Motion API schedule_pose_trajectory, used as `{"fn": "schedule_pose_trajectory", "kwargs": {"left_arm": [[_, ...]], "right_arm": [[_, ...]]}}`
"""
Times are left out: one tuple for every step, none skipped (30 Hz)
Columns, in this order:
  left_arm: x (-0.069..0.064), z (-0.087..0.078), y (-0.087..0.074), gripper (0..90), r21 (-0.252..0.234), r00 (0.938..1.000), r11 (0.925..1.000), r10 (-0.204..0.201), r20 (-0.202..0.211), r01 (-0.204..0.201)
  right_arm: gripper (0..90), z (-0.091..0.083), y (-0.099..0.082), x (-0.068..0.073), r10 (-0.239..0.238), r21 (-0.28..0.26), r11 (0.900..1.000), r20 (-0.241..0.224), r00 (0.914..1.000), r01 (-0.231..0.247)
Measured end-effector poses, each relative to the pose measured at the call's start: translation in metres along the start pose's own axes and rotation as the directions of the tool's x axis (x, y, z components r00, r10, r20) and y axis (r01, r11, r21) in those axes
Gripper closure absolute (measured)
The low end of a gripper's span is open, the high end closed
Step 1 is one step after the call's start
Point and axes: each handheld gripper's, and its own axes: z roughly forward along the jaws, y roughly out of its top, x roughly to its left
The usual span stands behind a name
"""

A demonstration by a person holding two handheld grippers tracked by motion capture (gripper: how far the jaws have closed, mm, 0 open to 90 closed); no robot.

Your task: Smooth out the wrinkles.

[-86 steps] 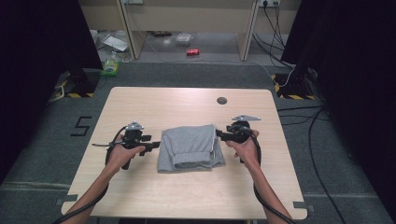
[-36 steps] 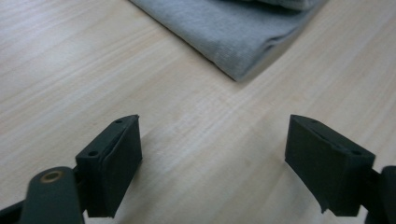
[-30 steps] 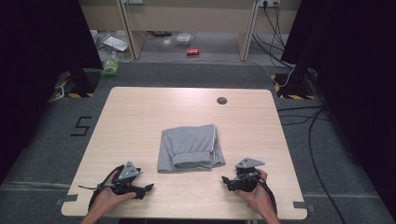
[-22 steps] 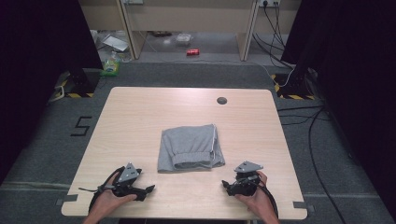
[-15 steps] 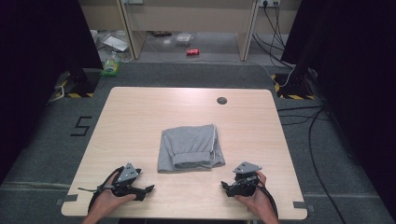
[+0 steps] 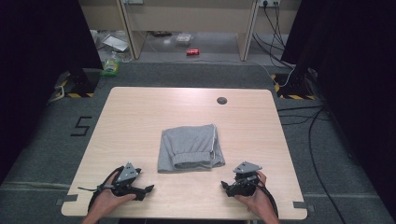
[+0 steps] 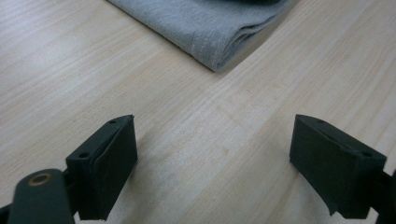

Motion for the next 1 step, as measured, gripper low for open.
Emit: {"fn": "schedule_pose_trajectory", "kwargs": {"left_arm": [[0.0003, 0.0002, 0.0001, 14.3, -0.001, 1.0000, 1.0000, -0.002, 0.000, 0.002]], "right_arm": [[15.2, 0.0000, 0.0000, -0.0001, 0.000, 0.000, 1.0000, 0.000, 1.0000, 0.000]]}}
